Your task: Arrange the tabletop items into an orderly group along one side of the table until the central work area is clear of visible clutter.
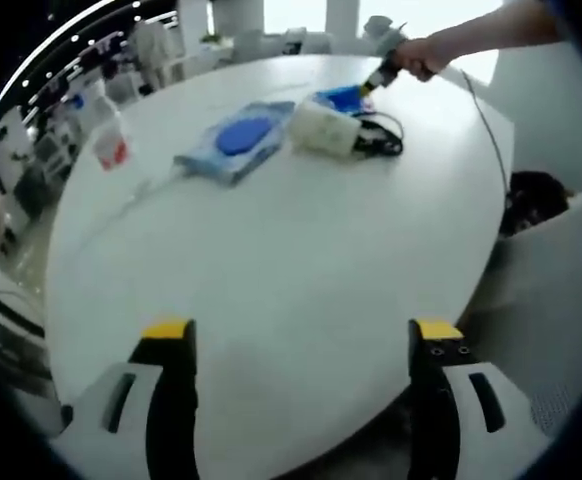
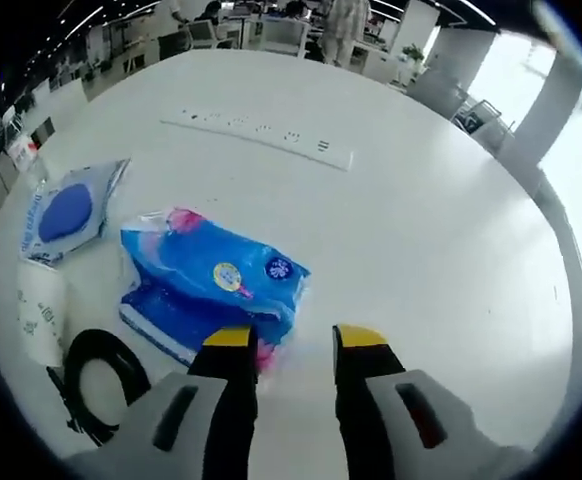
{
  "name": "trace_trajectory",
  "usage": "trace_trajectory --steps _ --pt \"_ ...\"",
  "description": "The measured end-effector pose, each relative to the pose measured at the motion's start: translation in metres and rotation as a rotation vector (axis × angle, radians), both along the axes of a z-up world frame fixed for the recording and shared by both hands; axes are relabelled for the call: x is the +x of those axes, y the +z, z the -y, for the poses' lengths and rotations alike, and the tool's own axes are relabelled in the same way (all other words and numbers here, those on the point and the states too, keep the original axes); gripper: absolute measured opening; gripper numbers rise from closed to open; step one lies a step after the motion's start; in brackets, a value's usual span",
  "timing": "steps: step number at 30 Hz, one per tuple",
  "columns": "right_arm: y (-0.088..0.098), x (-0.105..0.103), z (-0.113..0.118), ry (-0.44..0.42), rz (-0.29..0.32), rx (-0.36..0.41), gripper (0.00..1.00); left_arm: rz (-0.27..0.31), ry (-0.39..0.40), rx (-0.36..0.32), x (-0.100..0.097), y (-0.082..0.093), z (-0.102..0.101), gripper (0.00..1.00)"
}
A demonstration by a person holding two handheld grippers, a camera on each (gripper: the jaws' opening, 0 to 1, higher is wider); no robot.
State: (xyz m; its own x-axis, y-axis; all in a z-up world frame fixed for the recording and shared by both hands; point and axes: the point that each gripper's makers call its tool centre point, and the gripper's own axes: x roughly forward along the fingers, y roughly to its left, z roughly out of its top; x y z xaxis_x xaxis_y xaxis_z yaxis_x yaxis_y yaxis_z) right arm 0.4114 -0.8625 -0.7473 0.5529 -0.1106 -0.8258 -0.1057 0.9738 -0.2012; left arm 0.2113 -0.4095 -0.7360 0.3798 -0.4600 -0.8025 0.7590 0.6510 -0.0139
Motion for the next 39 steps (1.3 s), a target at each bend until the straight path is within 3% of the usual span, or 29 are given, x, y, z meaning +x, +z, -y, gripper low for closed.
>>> trace_trajectory --steps 5,7,17,21,34,39 --pt "0.009 -0.002 0.000 -0.013 0.024 0.004 0.33 -0.002 -0.006 -0.001 -0.001 0.000 0.001 0.84" --pt "0.017 -0.016 -0.004 -0.017 0.029 0.003 0.36 -0.003 -0.014 0.003 -0.002 -0.001 0.001 0.84" --pt "0.031 -0.038 -0.023 0.005 0.057 0.043 0.42 0.004 -0.036 -0.008 -0.004 0.002 0.005 0.84" --pt "0.028 -0.041 -0.028 -0.019 0.058 0.104 0.45 0.010 -0.040 -0.022 -0.004 0.006 0.009 0.84" --pt "0.055 -0.107 -0.070 -0.030 0.117 0.135 0.45 0.031 -0.063 -0.043 -0.005 0.012 0.017 0.85" --pt "0.064 -0.133 -0.087 -0.061 0.138 0.189 0.48 0.014 -0.041 -0.070 -0.003 0.014 0.018 0.86"
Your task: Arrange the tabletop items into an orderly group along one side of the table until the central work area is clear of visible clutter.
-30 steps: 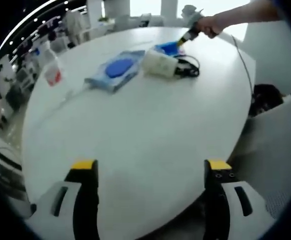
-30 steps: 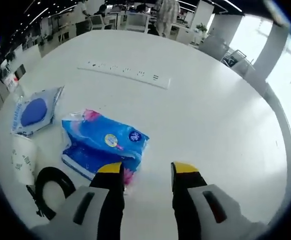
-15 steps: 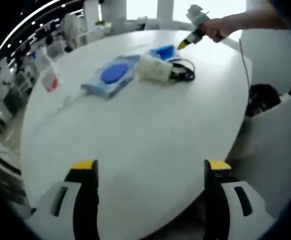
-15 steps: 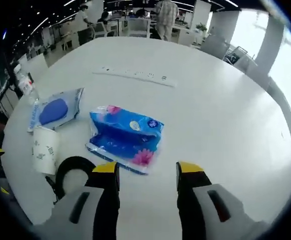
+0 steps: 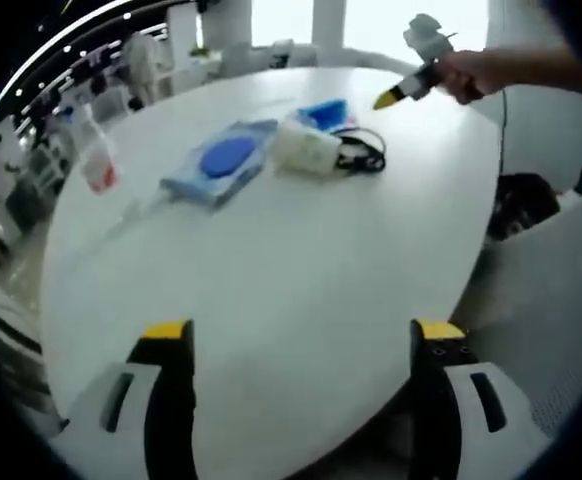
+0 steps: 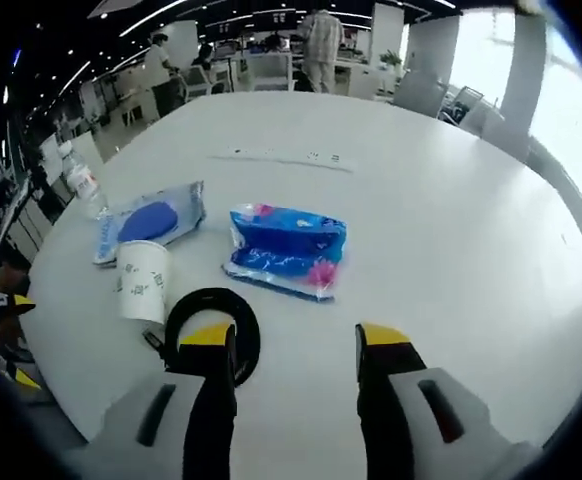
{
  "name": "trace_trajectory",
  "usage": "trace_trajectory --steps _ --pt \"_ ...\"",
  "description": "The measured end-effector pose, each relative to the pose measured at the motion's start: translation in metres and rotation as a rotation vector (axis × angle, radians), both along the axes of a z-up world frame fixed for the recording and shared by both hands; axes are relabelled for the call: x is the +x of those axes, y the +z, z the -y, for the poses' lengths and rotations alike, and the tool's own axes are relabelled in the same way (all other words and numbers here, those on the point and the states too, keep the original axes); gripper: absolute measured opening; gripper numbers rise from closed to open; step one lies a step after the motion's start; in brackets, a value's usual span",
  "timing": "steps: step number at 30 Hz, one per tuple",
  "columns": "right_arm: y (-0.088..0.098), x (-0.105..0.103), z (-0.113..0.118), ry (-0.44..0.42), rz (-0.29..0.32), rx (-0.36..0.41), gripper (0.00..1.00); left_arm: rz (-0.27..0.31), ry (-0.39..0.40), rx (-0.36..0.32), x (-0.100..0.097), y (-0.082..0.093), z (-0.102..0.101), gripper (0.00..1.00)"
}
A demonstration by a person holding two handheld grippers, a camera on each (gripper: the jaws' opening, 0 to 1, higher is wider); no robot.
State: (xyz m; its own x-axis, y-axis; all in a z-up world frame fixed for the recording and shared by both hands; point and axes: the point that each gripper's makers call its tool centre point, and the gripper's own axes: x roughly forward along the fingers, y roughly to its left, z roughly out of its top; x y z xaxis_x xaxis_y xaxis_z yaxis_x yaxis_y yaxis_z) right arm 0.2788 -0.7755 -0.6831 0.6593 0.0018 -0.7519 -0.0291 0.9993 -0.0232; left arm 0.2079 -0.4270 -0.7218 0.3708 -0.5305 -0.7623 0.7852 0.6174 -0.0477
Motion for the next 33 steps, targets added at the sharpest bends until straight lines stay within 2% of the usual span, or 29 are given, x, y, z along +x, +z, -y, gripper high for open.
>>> trace_trajectory --steps 6,8,11,14,17,22,26,33 --pt "0.001 -0.029 -0.018 -0.002 0.006 0.024 0.51 0.008 0.003 -0.002 0.003 0.002 0.002 0.85" --pt "0.004 -0.037 -0.022 -0.012 0.037 0.032 0.52 0.006 0.008 -0.002 0.004 0.002 0.001 0.85" --pt "0.002 -0.049 -0.027 -0.016 0.040 0.040 0.54 -0.007 0.040 -0.032 0.008 0.005 0.001 0.85" --pt "0.002 -0.058 -0.032 -0.020 0.038 0.044 0.55 0.003 0.064 -0.027 0.011 0.007 -0.002 0.85" --pt "0.005 -0.064 -0.037 -0.027 0.048 0.053 0.57 0.032 0.062 0.034 0.014 0.004 -0.011 0.85" --pt "0.007 -0.070 -0.041 -0.039 0.057 0.052 0.60 0.024 0.102 -0.030 0.018 0.012 -0.007 0.86" --pt "0.004 -0.067 -0.038 -0.043 0.060 0.056 0.61 0.030 0.083 -0.014 0.015 0.010 -0.005 0.86" --pt "-0.002 -0.071 -0.043 -0.053 0.048 0.091 0.67 0.034 0.063 -0.040 0.012 0.013 0.003 0.86"
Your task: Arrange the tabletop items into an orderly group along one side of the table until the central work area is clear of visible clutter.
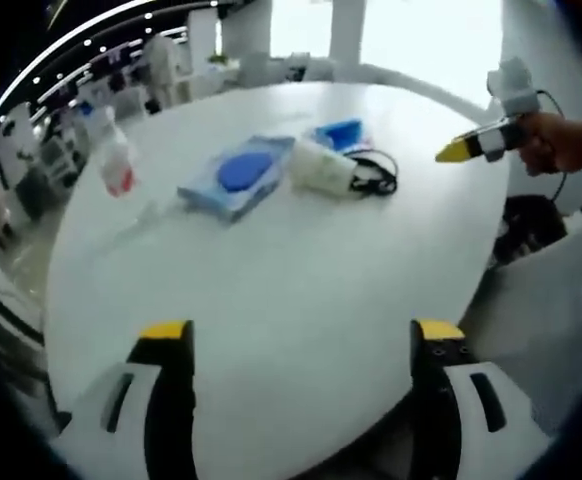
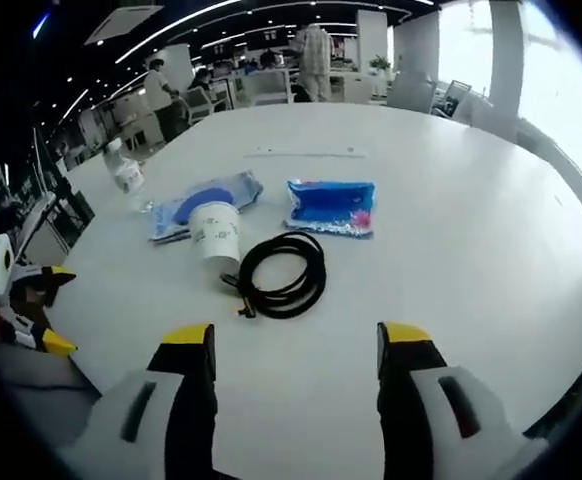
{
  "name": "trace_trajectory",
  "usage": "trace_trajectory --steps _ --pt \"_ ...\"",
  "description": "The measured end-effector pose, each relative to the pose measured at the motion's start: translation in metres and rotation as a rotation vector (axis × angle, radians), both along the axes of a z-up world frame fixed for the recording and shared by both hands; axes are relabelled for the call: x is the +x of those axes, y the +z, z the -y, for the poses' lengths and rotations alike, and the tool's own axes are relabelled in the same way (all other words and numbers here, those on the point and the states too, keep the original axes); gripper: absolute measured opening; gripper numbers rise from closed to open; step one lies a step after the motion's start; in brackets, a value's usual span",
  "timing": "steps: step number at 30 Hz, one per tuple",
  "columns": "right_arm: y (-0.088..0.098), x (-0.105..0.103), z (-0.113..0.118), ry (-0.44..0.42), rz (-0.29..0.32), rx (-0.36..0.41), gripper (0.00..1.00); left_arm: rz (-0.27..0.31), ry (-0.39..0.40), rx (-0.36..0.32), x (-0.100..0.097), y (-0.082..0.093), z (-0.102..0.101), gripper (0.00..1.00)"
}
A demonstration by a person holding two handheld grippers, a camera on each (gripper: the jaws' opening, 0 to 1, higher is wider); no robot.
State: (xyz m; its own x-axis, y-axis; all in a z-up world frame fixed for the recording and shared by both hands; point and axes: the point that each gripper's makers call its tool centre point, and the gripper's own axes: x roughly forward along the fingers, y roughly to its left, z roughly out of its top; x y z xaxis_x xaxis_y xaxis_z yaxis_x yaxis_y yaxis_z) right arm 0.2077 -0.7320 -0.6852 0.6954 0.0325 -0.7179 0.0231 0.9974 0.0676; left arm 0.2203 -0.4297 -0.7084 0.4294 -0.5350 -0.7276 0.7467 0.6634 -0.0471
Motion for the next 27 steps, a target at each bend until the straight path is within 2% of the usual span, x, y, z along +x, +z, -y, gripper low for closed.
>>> trace_trajectory --steps 5,19,27 --pt "-0.004 -0.012 -0.004 -0.004 -0.009 0.007 0.71 -0.007 -0.001 -0.013 -0.001 0.000 0.002 0.87" --pt "-0.016 -0.055 -0.024 -0.044 -0.028 0.055 0.71 -0.029 -0.018 -0.039 -0.006 0.000 0.011 0.88" --pt "-0.022 -0.067 -0.032 -0.062 -0.035 0.069 0.70 -0.050 -0.016 -0.049 -0.007 -0.002 0.012 0.87"
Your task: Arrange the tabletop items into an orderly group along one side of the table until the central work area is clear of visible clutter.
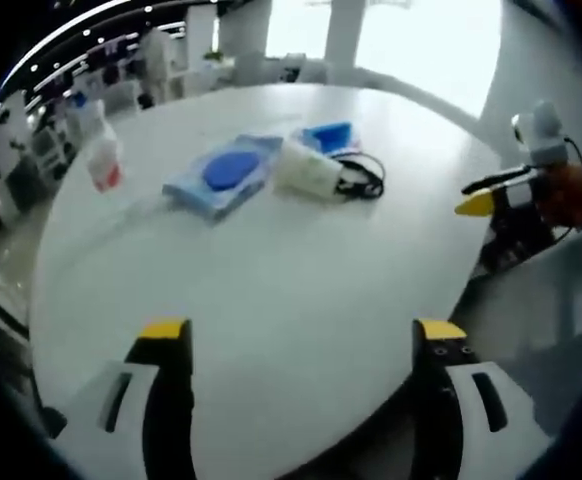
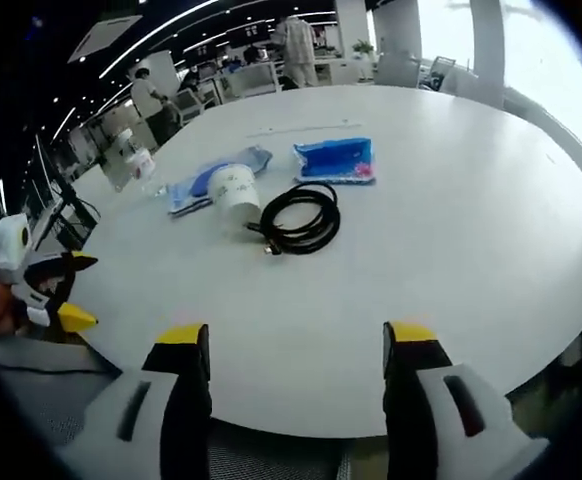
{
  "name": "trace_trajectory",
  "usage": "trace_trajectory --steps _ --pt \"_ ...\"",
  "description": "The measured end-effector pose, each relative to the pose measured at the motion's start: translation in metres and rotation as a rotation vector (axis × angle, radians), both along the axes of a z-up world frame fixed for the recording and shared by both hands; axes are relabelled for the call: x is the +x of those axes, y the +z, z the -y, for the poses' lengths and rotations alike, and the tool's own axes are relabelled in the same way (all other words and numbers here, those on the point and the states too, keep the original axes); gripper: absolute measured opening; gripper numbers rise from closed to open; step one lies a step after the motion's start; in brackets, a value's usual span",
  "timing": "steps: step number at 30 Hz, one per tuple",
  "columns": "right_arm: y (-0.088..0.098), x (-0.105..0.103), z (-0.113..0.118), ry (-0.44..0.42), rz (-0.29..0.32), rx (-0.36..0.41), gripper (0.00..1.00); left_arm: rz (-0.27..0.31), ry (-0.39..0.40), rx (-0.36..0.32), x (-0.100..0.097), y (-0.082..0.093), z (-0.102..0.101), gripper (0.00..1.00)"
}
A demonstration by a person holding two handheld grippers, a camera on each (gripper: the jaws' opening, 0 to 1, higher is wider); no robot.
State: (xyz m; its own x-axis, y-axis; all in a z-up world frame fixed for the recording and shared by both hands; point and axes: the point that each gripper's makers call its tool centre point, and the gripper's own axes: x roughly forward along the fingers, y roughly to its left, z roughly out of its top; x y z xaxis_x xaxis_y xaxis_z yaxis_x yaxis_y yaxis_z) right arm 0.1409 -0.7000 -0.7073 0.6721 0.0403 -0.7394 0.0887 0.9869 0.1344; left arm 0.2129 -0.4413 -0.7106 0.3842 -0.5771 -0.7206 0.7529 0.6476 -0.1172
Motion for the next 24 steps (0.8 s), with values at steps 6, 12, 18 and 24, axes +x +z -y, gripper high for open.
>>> trace_trajectory --steps 6,12,18,24 --pt "-0.007 -0.009 -0.007 0.025 -0.007 -0.013 0.70 -0.001 -0.001 0.001 0.000 0.000 0.001 0.87" --pt "-0.009 -0.014 -0.010 0.032 -0.009 -0.014 0.70 -0.009 0.014 -0.004 0.001 -0.001 -0.001 0.87" --pt "-0.009 -0.012 -0.013 0.044 0.008 -0.014 0.69 -0.005 0.026 0.002 0.004 -0.001 -0.005 0.87" --pt "-0.007 -0.011 -0.020 0.073 0.017 -0.016 0.68 -0.015 0.050 0.001 0.006 -0.003 -0.010 0.87"
